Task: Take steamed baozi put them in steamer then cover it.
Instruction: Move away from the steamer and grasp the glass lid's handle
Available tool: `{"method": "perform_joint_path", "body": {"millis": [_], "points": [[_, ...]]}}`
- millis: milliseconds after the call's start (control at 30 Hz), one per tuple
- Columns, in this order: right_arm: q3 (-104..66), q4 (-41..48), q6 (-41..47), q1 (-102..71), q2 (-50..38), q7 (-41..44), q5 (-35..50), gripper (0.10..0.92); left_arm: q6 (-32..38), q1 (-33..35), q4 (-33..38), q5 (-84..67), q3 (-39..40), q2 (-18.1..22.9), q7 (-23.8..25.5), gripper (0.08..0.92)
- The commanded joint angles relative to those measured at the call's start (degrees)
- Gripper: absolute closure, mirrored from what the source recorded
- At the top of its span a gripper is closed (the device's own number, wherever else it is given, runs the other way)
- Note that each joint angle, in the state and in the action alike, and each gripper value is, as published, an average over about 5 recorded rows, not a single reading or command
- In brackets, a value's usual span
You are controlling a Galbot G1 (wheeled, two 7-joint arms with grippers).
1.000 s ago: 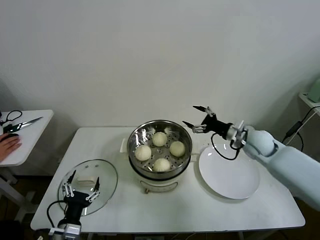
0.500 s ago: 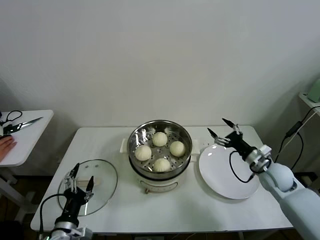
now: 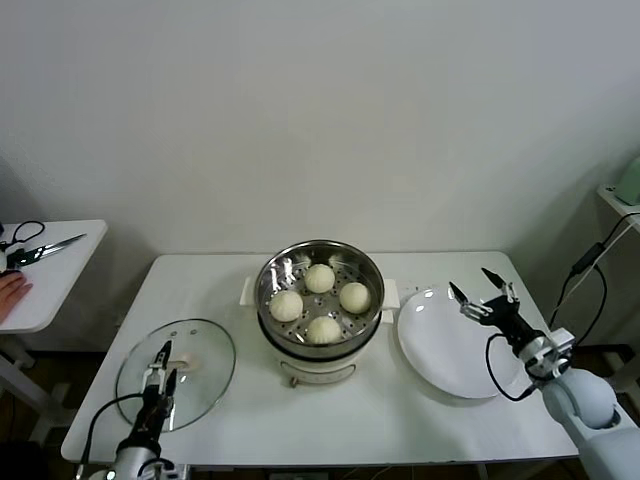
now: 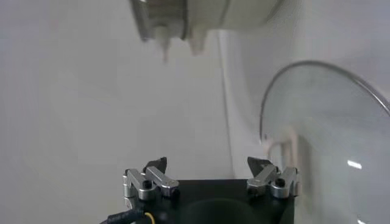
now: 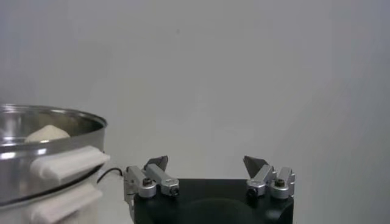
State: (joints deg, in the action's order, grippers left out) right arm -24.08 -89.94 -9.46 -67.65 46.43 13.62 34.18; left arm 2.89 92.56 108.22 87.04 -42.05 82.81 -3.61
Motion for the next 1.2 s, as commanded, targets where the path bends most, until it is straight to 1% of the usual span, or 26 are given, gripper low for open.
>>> {"method": "perform_joint_path", "body": {"millis": [33,367,667,1033,1133,1200], "points": [[-3.69,-0.07,0.09,-3.64,1.29,0.21,-1.36,0.203,0.1,-6.84,-12.58,6.35,-0.56,-0.31,-2.47,0.177],[-2.77,0.62,0.37,-2.97,1.96,0.28,-2.62,0.203,0.16,-12.6,-17.2,4.71,-0.6,-1.4,-4.4,0.177],[-2.54,1.24,0.41,-2.58,2.56,0.45,-3.47,0.203,0.11,-15.54,-21.54,4.12,-0.58,-2.07,-5.64,0.177],[-2.61,1.69,0.17,-2.95,2.7,1.28,-5.23,0.203,-0.17,-16.95,-22.23,1.27,0.2,-2.46,-6.15,0.177],[-2.72,1.89,-0.03,-3.09,2.73,1.61,-5.94,0.203,0.02,-17.2,-22.36,0.17,0.39,-2.64,-6.28,0.192],[-2.84,2.02,-0.16,-3.21,2.72,1.86,-6.41,0.203,0.12,-17.19,-22.29,-0.4,0.41,-2.76,-6.2,0.231]]}}
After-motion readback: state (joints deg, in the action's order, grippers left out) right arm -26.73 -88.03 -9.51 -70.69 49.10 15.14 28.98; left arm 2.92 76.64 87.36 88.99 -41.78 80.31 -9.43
